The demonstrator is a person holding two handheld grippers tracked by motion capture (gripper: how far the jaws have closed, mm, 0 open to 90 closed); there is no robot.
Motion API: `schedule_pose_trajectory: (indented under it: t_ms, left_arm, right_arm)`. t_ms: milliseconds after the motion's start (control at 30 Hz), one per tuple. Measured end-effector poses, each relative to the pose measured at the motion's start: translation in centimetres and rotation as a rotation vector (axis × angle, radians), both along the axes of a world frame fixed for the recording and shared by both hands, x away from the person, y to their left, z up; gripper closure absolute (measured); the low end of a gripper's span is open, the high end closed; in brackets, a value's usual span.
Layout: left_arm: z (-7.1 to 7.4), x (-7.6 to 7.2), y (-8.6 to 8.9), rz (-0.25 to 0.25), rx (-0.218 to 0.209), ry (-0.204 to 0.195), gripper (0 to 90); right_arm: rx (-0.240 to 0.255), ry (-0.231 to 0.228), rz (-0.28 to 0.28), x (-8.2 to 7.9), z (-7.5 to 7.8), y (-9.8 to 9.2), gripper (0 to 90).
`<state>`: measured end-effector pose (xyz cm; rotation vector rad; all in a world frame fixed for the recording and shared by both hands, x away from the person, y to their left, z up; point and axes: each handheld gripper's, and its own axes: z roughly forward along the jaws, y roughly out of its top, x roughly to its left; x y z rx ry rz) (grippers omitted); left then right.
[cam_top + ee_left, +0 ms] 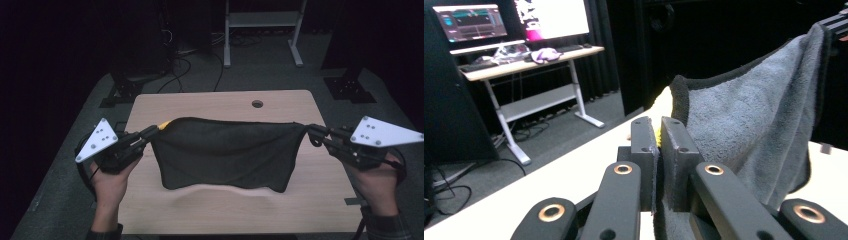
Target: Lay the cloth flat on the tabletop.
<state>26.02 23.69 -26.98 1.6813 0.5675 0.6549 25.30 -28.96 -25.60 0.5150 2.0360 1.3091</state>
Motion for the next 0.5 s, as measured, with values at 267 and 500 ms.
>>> schedule_pose_trajectory:
  t_ms: [267, 500]
  left_arm:
    - [-0.1, -3.8, 0.3, -0.026, 0.034, 0.024, 84.5]
    - [-4.8, 0.0, -0.1, -0.011, 0.056, 0.136, 84.5]
  right_arm:
    - [-0.036, 0.011, 0.034, -3.3, 0.0, -0.5, 82.0]
    - [-0.041, 0.124, 0.006, 0.5, -3.8, -0.4, 82.0]
